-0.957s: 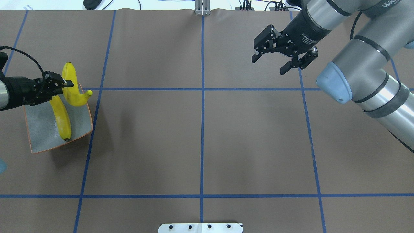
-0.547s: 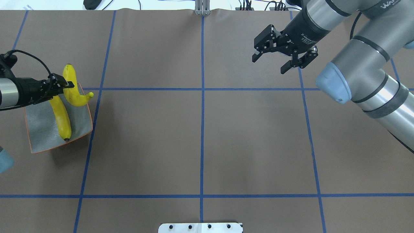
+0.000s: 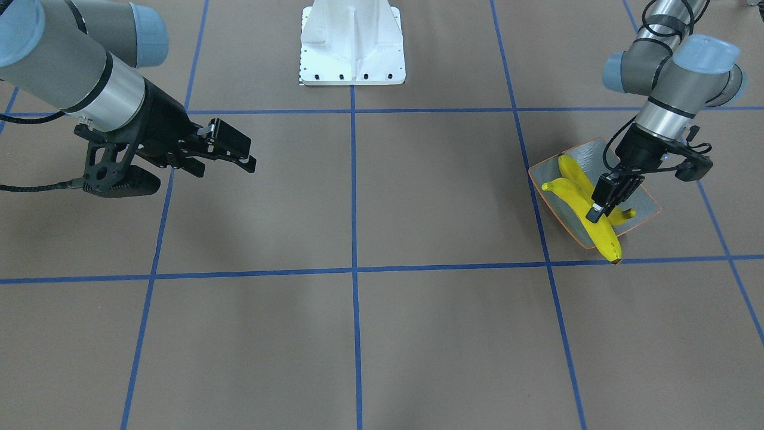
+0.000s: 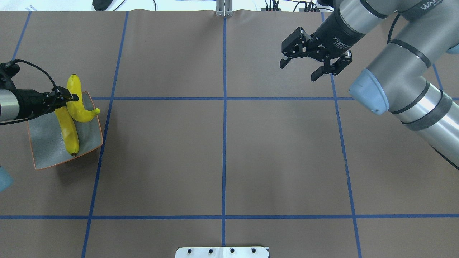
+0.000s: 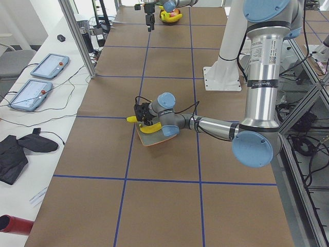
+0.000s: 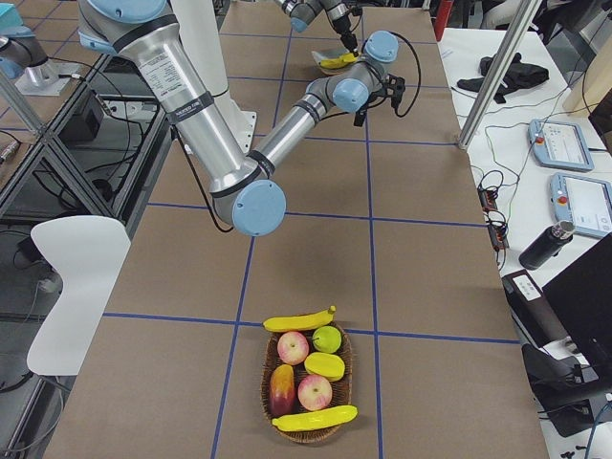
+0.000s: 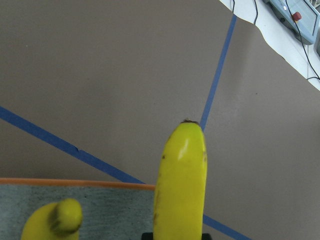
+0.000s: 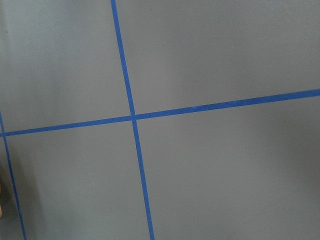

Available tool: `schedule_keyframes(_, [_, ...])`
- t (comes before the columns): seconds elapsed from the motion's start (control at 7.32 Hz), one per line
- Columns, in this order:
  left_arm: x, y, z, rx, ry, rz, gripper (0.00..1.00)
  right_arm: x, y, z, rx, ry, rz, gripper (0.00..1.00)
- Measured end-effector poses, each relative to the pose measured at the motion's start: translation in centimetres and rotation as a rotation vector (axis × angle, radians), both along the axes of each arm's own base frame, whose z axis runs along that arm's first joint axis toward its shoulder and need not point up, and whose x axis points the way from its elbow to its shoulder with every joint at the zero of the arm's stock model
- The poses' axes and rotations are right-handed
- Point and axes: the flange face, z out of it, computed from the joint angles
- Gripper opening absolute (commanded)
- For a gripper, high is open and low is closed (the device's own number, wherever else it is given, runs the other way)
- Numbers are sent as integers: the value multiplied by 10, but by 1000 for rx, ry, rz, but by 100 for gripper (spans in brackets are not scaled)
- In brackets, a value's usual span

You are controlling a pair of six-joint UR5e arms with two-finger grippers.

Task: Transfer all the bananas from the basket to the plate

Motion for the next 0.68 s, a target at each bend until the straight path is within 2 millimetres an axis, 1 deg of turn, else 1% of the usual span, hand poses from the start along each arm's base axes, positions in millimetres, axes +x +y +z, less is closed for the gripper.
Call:
schedule_keyframes(0.14, [-1, 2, 2, -1, -3, 2, 99, 0, 0, 1, -1, 1, 0, 100])
schedule_keyframes(0.55, [-11, 13, 14, 6, -6, 7, 100, 1, -1, 3, 0, 6, 5, 100])
schedule_keyframes(0.68, [-13, 17, 12, 16, 5, 18, 100, 3, -3, 3, 0, 7, 10, 100])
